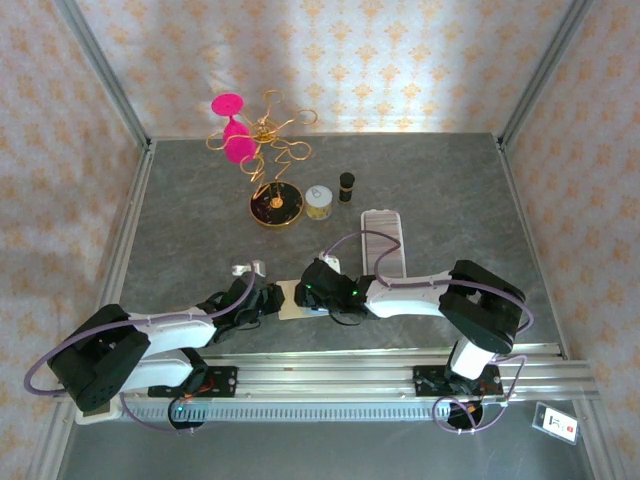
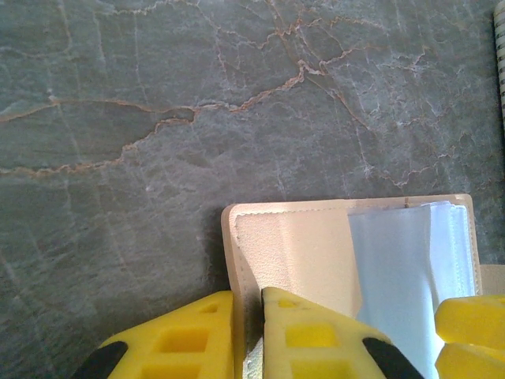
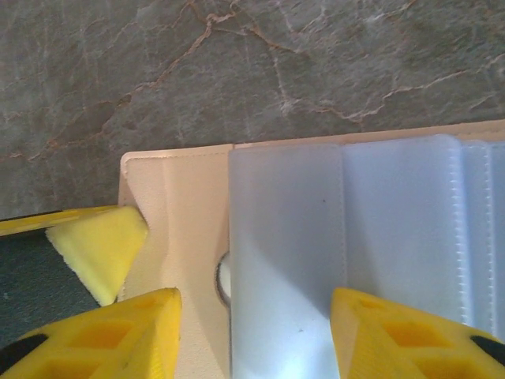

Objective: Put the credit cards into the card holder

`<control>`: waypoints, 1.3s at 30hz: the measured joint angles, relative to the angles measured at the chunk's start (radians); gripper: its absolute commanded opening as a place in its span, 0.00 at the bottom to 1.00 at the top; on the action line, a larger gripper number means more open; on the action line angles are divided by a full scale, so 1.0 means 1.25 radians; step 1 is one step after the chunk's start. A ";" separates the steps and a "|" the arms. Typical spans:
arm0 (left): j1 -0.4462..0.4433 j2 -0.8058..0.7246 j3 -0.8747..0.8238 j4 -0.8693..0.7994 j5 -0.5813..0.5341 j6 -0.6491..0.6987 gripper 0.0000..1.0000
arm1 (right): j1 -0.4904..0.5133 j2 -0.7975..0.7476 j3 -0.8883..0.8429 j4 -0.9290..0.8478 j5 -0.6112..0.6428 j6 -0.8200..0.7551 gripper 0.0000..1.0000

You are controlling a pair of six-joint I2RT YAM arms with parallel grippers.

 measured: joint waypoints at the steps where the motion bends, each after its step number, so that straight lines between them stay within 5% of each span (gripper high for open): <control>1: 0.000 0.000 0.000 0.002 0.000 0.000 0.13 | 0.000 0.000 0.000 0.004 -0.002 0.001 0.52; 39: 0.000 0.008 -0.056 0.125 0.007 -0.038 0.09 | 0.001 0.000 -0.066 0.224 -0.083 0.078 0.49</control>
